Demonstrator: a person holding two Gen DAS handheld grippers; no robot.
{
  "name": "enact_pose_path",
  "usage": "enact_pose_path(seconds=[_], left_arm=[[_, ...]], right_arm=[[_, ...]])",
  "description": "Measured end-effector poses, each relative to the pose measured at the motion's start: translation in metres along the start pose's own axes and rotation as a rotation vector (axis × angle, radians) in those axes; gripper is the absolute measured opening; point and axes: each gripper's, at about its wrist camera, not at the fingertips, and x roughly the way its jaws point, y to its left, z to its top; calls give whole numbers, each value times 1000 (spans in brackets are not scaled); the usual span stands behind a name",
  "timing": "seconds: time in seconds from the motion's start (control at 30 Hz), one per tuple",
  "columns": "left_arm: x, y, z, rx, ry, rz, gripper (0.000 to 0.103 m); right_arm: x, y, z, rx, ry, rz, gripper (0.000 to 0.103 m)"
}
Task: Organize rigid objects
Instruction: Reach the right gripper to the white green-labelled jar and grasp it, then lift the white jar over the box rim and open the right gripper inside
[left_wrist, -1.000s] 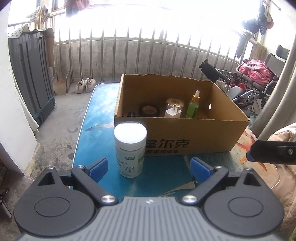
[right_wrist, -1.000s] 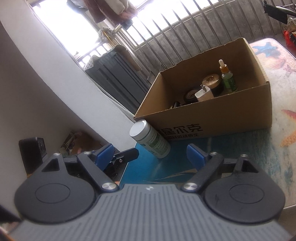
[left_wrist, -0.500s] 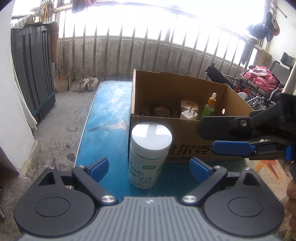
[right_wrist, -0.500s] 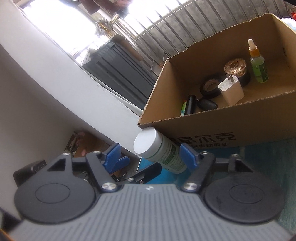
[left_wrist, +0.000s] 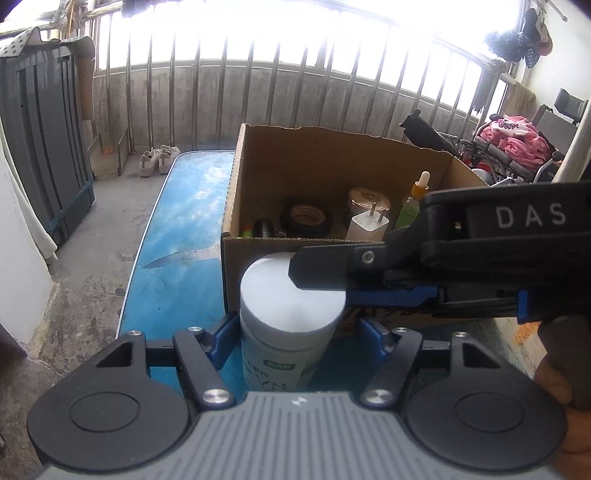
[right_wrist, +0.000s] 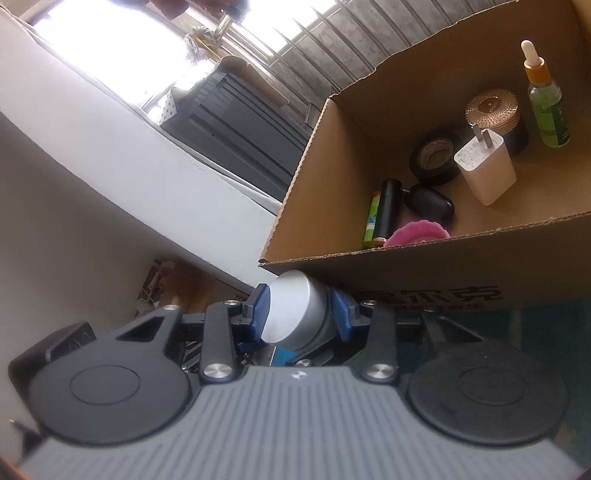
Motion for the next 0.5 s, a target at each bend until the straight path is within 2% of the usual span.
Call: enact_pose_path(seconds=[0.13,0.5], left_arm=[[-2,-4,1,-6,11,-21,57],[-3,-54,-7,67,40,-104,57]], right_arm=[[-9,-5,-2,21,-8,7,30],[-73,-29,-26,50,-87,-65,30]])
